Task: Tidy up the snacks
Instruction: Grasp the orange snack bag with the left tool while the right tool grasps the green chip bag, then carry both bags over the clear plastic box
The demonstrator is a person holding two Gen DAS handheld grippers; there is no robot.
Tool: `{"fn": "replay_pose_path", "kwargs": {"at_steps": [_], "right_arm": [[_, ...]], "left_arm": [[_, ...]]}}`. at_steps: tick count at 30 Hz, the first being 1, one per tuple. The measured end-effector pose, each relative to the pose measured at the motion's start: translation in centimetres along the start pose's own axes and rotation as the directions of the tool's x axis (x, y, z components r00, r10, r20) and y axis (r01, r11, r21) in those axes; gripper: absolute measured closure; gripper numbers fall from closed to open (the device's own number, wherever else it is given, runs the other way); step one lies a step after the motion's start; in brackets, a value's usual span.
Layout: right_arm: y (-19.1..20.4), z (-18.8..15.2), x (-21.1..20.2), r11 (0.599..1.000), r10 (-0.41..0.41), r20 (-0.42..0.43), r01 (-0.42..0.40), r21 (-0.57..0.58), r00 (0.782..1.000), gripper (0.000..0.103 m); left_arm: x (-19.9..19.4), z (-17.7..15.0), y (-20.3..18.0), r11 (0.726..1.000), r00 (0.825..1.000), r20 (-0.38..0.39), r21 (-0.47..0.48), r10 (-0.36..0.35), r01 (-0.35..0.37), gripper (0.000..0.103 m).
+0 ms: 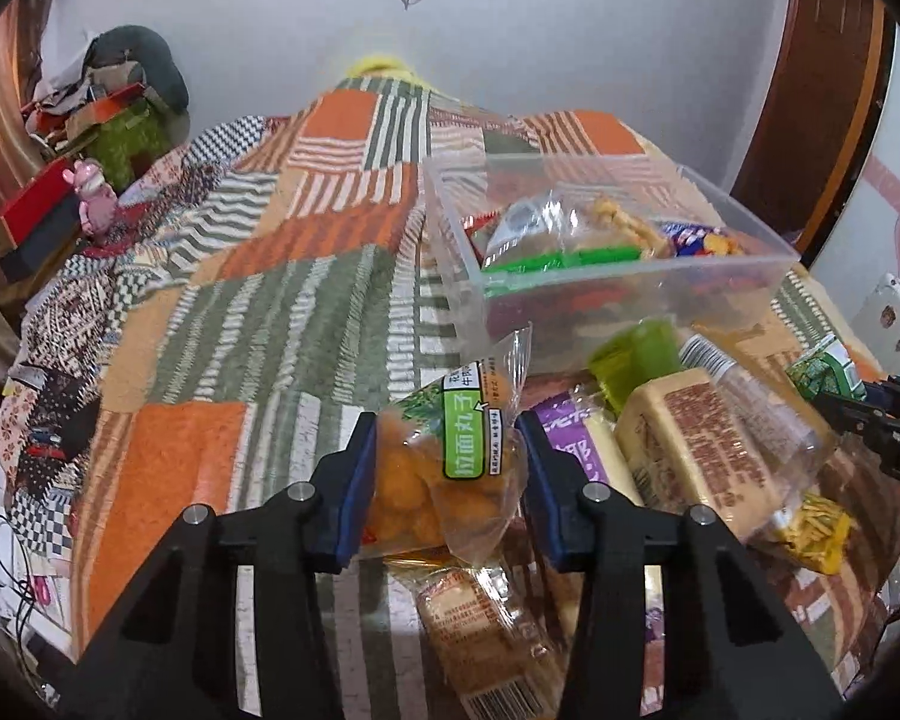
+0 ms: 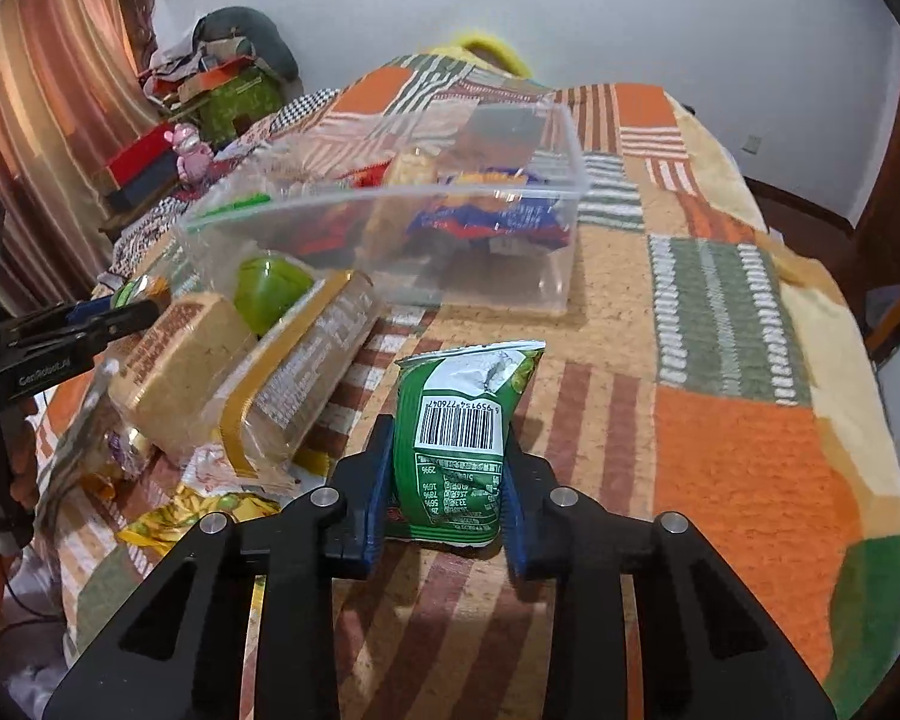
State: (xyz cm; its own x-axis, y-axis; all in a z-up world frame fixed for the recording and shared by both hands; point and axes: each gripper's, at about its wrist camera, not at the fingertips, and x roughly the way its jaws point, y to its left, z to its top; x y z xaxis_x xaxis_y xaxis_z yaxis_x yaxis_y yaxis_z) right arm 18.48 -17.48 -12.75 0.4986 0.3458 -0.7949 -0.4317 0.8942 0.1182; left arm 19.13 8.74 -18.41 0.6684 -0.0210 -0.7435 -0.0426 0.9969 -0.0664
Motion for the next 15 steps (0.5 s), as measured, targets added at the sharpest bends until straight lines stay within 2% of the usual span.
{"fn": "replay_pose_path", "kwargs": {"at_steps": [7, 15], "right_arm": [[0.1, 1.4, -2.2, 1.0, -0.003, 0.069, 0.002, 0.006, 0.998, 0.075], [0.2, 4.1, -3.8, 1.0, 0.002, 0.158, -0.001, -0.005, 0.988, 0.075]], "left_arm": [[-3.0, 1.8, -0.6, 1.0, 0.997, 0.075, 0.0, -0.021, 0.021, 0.058], [-4.4, 5.0, -2.2, 0.999, 0.987, 0.155, 0.012, -0.054, 0.052, 0.058]]}}
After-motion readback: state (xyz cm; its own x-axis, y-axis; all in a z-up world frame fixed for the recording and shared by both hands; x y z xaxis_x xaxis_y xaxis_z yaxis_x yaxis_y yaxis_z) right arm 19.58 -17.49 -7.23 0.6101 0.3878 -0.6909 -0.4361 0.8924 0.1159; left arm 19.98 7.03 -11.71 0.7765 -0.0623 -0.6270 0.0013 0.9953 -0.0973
